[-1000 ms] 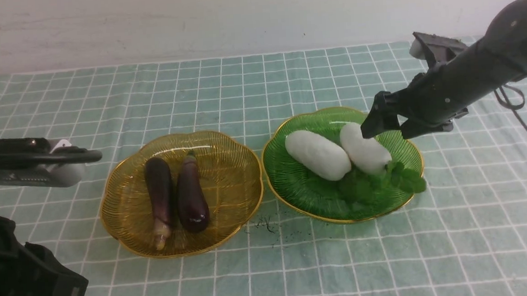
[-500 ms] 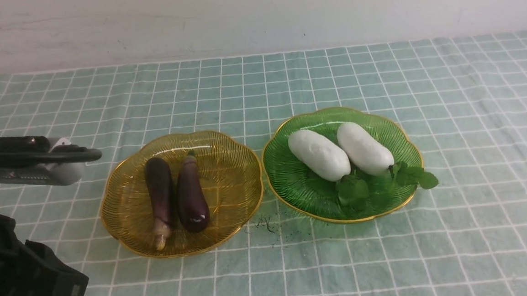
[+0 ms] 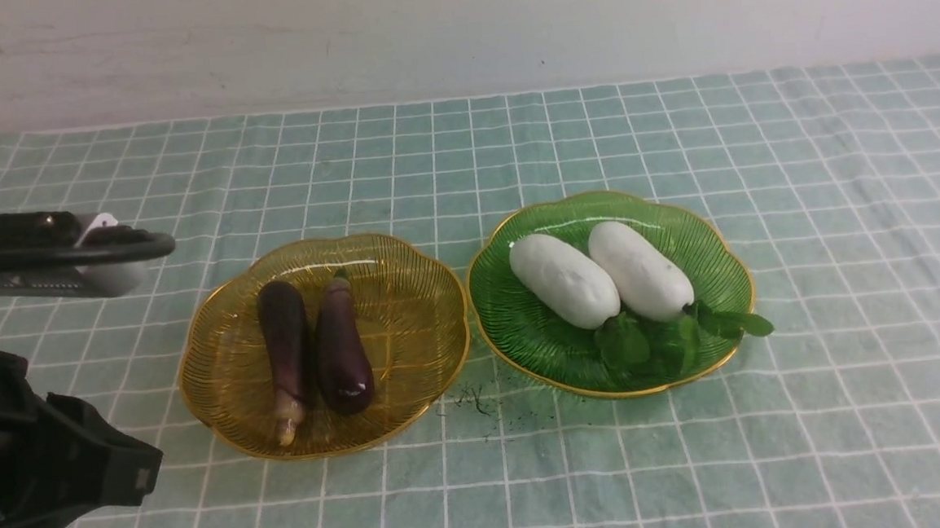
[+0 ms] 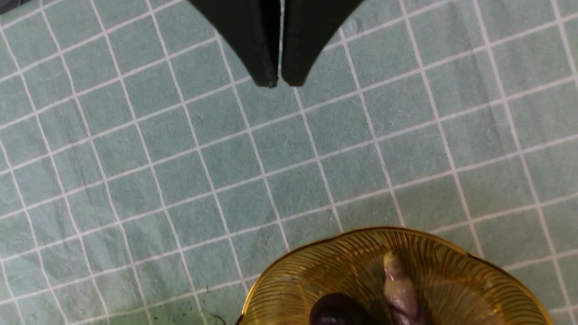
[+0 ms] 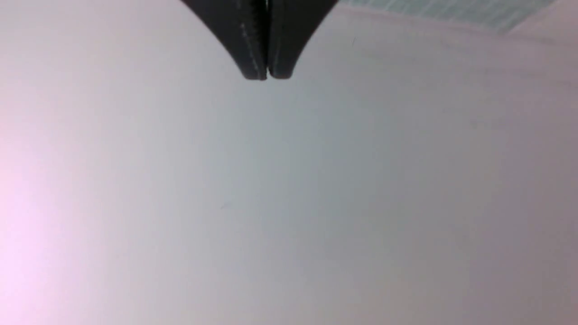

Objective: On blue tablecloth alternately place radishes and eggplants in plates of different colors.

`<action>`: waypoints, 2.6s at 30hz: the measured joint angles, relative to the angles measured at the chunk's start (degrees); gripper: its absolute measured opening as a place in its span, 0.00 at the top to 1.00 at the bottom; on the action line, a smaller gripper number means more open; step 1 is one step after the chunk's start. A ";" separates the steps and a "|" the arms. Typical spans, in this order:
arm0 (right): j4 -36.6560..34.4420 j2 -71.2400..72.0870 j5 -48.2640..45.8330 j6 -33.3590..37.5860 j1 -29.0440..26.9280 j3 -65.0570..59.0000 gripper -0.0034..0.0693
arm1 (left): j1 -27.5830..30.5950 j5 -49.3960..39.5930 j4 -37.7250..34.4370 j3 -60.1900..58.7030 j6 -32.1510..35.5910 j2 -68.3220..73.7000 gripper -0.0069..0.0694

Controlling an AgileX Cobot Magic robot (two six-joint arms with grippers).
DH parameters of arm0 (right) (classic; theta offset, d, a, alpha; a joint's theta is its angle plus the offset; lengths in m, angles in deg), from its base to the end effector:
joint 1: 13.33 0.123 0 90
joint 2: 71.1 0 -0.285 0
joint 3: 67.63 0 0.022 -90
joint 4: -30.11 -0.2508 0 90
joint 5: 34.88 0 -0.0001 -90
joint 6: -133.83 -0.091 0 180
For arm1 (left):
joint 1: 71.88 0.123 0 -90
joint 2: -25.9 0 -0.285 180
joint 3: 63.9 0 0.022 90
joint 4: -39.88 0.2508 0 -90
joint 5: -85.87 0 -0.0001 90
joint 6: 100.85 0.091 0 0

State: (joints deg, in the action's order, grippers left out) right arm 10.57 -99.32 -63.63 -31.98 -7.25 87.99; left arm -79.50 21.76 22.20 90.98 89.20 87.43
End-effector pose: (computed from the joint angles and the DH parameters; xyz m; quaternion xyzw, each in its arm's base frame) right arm 0.0215 0.0170 0.4432 -0.0785 0.6385 0.1128 0.7573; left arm 0.1527 -0.0455 0.3346 0.1172 0.9494 -0.1454 0.2525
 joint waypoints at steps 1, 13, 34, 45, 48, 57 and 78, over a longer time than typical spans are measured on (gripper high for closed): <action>0.14 3.74 4.17 -0.13 0.00 -5.19 0.97 | 0.00 0.75 0.00 0.00 0.00 0.00 0.92; -1.39 21.39 25.63 -1.02 0.00 -28.63 0.97 | 0.00 8.09 -4.99 -3.56 4.14 -6.59 0.92; -1.53 21.39 26.13 -1.08 0.00 -28.64 0.97 | 0.00 22.53 -6.90 -21.10 4.59 -51.92 0.92; -1.53 21.39 26.13 -1.08 0.00 -28.64 0.97 | 0.00 26.90 0.59 -25.14 7.13 -52.64 0.92; -1.53 21.39 26.18 -1.08 0.00 -28.64 0.97 | 0.54 30.40 6.28 -29.07 5.60 -53.11 0.92; -1.55 21.41 26.15 -1.16 0.00 -28.75 0.97 | 3.98 35.08 17.68 -44.98 -5.90 -54.52 0.92; -1.55 21.41 26.11 -1.20 0.00 -28.75 0.97 | 4.09 43.38 19.27 -53.53 -5.92 -54.52 0.92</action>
State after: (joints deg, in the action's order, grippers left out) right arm 9.02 -77.92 -37.52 -33.19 -7.25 59.25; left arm -75.41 65.14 41.47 37.44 83.28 32.91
